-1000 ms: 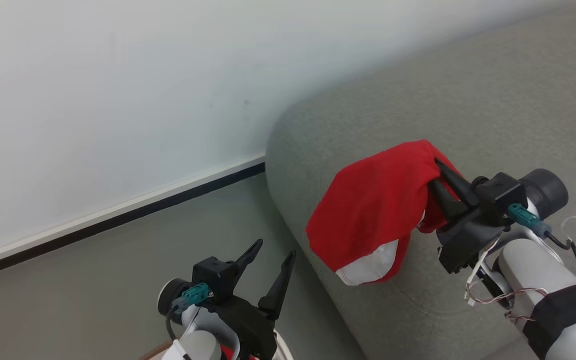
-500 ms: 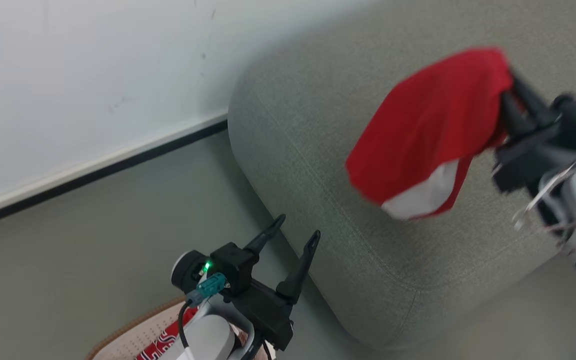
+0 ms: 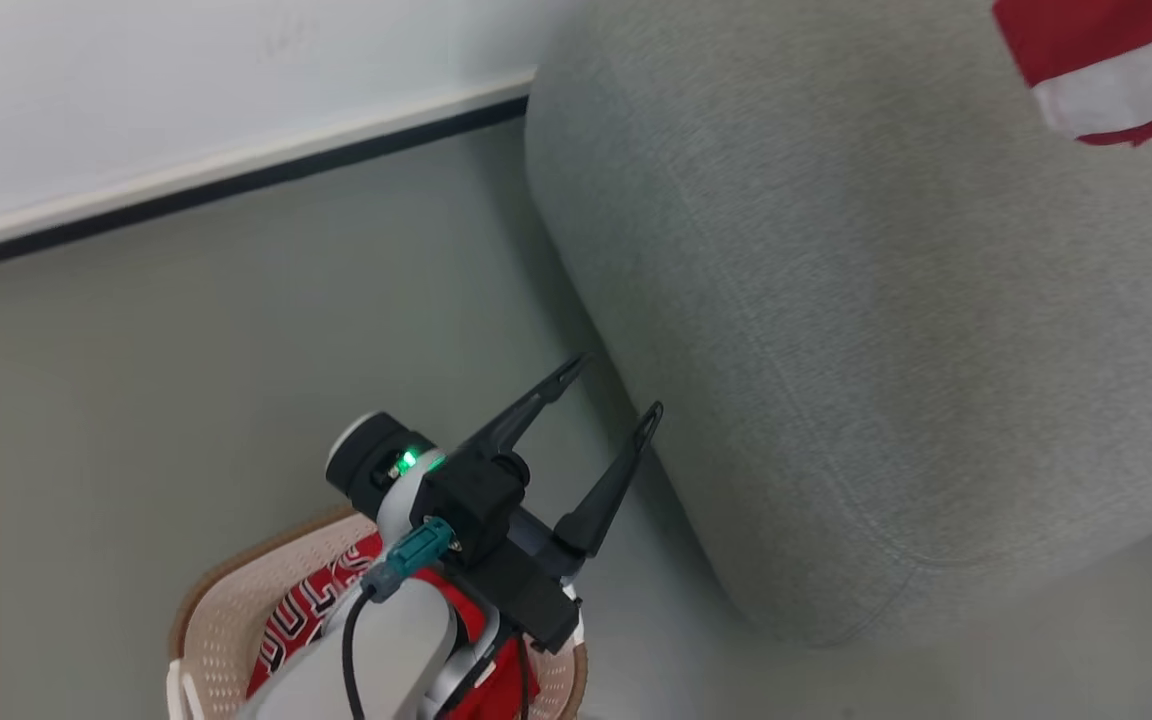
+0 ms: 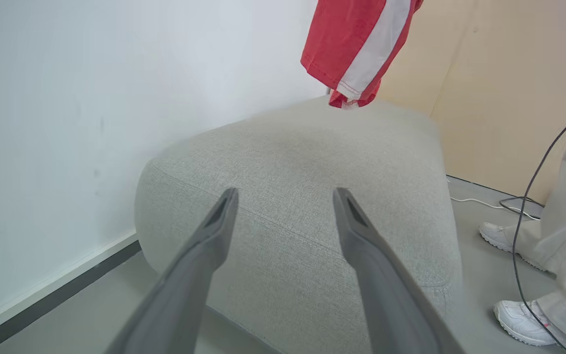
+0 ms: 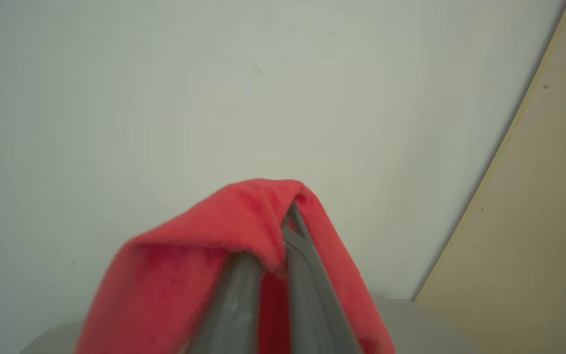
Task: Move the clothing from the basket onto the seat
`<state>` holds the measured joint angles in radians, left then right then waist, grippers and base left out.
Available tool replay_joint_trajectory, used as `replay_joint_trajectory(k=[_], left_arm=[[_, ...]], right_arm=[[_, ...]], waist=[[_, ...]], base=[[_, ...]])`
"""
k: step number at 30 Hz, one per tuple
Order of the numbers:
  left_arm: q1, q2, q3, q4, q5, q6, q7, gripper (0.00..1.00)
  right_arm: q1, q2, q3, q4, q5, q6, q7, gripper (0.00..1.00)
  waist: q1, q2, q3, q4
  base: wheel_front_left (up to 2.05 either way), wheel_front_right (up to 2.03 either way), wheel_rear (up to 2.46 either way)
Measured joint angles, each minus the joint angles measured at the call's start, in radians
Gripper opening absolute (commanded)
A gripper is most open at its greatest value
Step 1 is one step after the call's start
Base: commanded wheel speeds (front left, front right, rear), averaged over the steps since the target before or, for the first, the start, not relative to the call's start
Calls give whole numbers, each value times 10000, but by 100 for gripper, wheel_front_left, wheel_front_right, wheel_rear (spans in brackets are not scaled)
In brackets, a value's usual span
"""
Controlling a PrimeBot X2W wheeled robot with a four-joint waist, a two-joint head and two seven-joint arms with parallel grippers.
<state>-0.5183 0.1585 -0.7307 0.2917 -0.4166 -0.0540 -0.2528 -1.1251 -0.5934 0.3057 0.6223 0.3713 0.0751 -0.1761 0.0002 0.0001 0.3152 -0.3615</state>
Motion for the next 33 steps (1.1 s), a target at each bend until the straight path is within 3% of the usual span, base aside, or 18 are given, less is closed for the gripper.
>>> replay_joint_trajectory(k=[7,11,21,30,31,32,33], left_arm=[[-571,500,-8,-995,485,-63,54,100],[-721,784,21,-1480,642,-54,215,100],[-1039,1465,157,-2150,1122,71,552,100],[-1151,1668,263,-2140,1204,102,591,100],[-1151,1670,267,-2121,1204,102,591,100],[-1151,1664,267,-2100,1204,102,591,100],[-1151,1653,267,-2079,1204,104,589,100]], right_arm=[[-674,-153,-303,694,69,-261,180,0],[-797,-38,-462,1114,188,-571,176,0],[-496,1668,-58,2380,345,-729,-79,0],[-270,2274,245,3221,339,-660,-430,1],[-268,2288,268,3285,330,-640,-470,22],[-268,2284,299,3348,318,-614,-493,67],[-260,2276,345,3411,263,-593,-518,100]], waist=[[0,0,958,659],[0,0,1559,913],[0,1,3060,1087],[-1,0,3678,830],[-2,0,3677,788],[-2,0,3661,757],[-2,0,3630,736]], base=[[0,0,0],[0,0,0],[0,0,0],[0,0,0],[0,0,0],[0,0,0],[0,0,0]])
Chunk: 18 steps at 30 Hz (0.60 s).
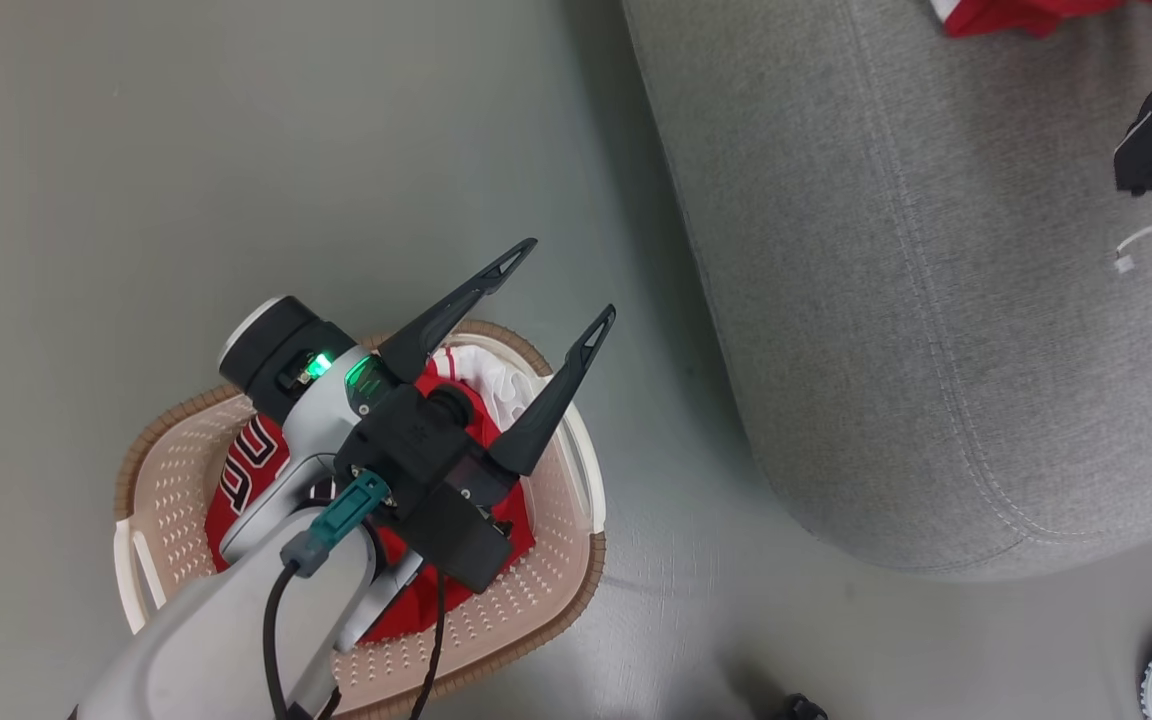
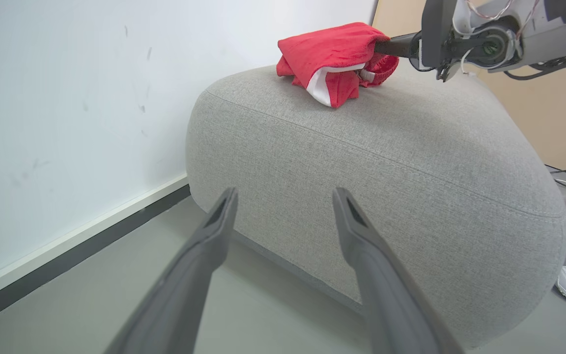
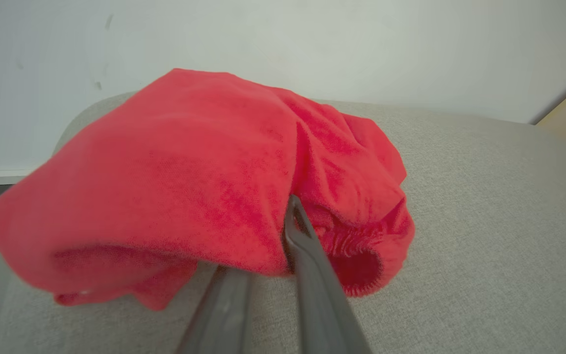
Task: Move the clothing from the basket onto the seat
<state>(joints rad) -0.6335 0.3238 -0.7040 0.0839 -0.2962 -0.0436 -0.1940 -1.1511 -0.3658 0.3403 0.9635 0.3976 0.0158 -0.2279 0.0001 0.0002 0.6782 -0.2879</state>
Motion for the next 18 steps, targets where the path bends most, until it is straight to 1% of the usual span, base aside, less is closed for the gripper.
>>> replay_joint_trajectory(k=[5,11,18], left_arm=[[36,-59,63,249,-59,94,-56,100],[269,-142,276,681,-219,190,-251,100],[493,-447,579,1233,-640,368,-395,100]], right_arm=[[291,35,140,132,-117,203,-132,100],[988,150,313,111,-245,374,-213,100],[1710,593,430,-290,-286,384,-215,100]], waist=[[0,0,-251,-70],[-1,-1,-732,-124],[-2,-2,-1523,-85]], base=[[0,0,0],[0,0,0],[0,0,0]])
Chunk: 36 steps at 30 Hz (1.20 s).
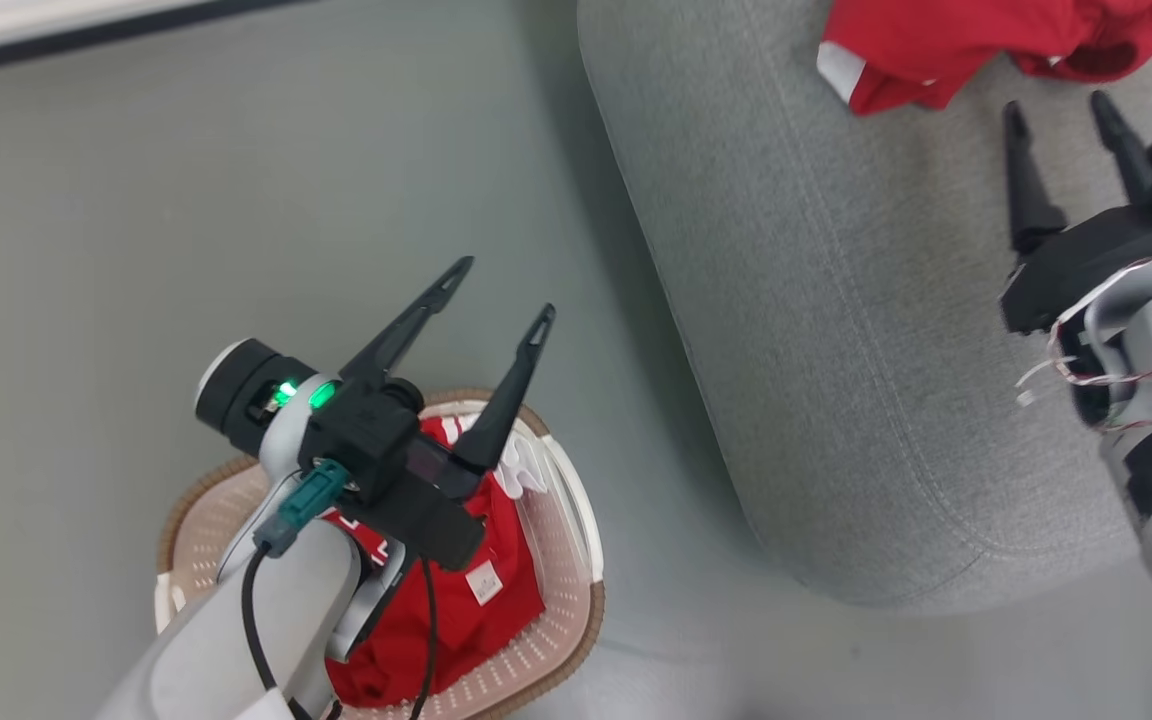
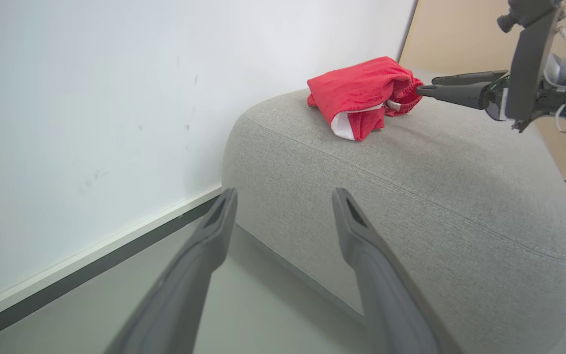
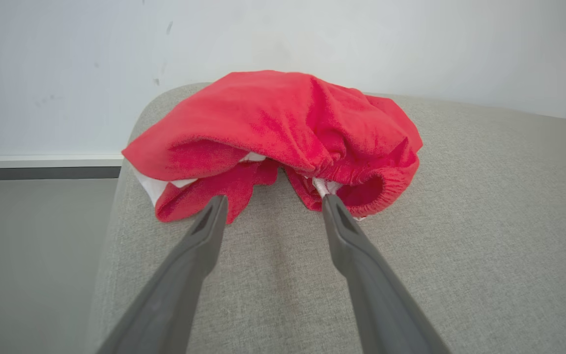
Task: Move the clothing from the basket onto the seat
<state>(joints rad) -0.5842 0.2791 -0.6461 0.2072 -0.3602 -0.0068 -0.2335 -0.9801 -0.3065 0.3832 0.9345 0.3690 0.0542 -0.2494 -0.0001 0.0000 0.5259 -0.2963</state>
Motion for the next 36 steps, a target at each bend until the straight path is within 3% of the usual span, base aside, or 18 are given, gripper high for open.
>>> replay_joint_trajectory(k=[11,21,30,36], left_arm=[[761,-263,970,1081,-702,485,-161,100],[2039,-343,1802,1599,-1231,790,-165,100],[3603,-82,2644,1266,-1319,1035,-165,100],[4526,-25,3074,938,-1313,1124,-165,100]], right_arm=[[1380,639,-29,-1563,-2,-25,-46,100],[3530,642,-253,-2548,-113,-527,-69,100],[5461,853,-261,-4301,-366,-1093,-69,100],[6636,957,-416,-5290,-372,-1290,-69,100]], waist=[[-2,-1,-1540,512],[-2,-1,-2688,1254],[-1,-2,-3754,1943],[-1,-2,-4311,2221]], base=[[0,0,0],[0,0,0],[0,0,0],[0,0,0]])
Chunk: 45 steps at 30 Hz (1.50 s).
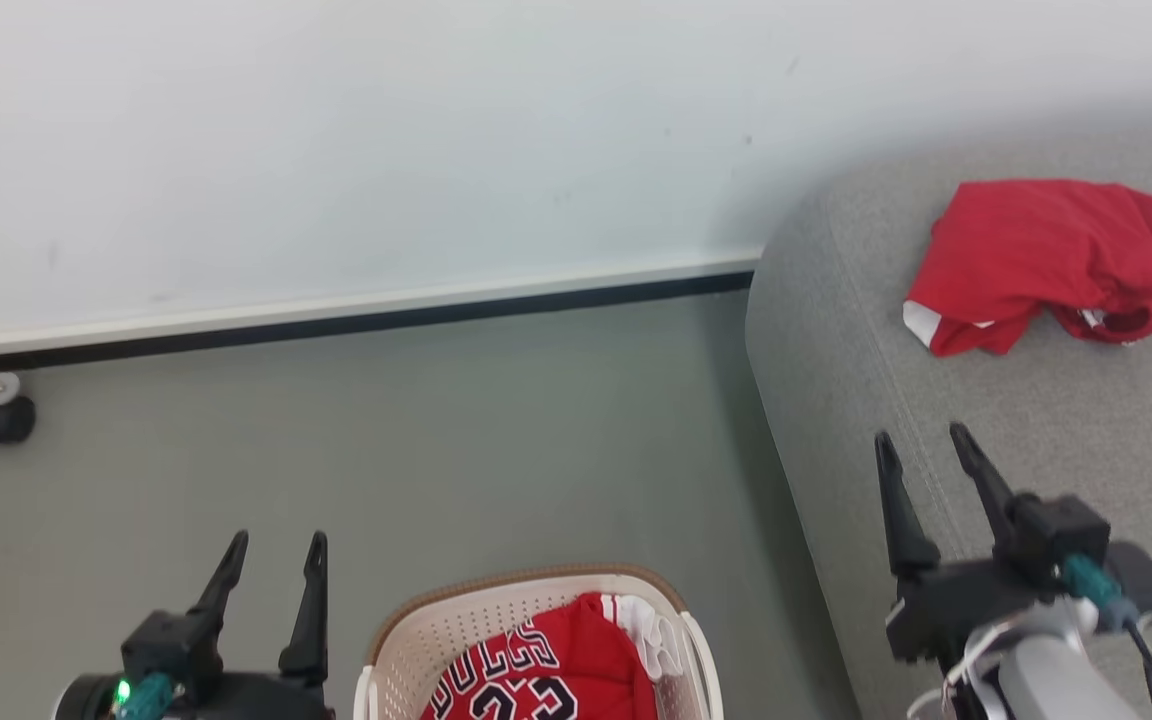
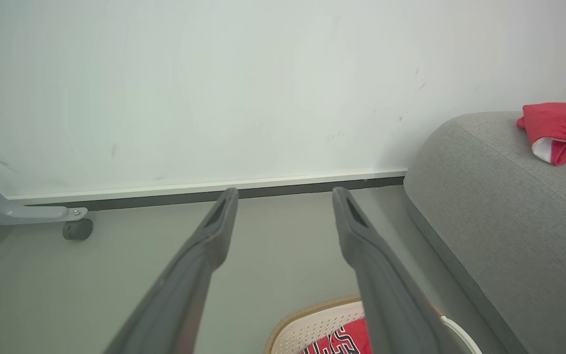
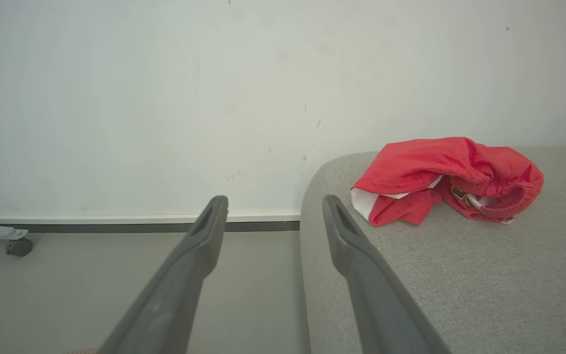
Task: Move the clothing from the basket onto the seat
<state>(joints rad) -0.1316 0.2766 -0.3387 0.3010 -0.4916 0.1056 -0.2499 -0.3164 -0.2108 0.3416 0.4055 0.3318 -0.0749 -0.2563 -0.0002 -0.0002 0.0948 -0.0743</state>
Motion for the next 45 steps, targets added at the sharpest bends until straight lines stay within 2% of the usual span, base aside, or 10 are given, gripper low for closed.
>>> replay_joint_trajectory(k=[7,19,36,45], left_arm=[[1054,13,416,-531,113,92,0,100],[2047,-27,1225,-1014,476,104,0,100],[2619,-224,1455,-1542,915,176,0,100],[2451,-142,1352,-1810,1266,31,0,100]], right_arm=[[1485,249,-255,-1026,2,-232,0,100],[3060,311,-570,-2330,-245,-372,-2,100],[3572,276,-940,-3175,-372,-407,-2,100],[3663,203,-1252,-3827,-602,-408,-2,100]], waist=[[0,0,-473,157],[2,0,-888,86],[2,1,-1065,53],[2,1,-579,41]], base=[[0,0,0],[0,0,0],[0,0,0],[0,0,0]])
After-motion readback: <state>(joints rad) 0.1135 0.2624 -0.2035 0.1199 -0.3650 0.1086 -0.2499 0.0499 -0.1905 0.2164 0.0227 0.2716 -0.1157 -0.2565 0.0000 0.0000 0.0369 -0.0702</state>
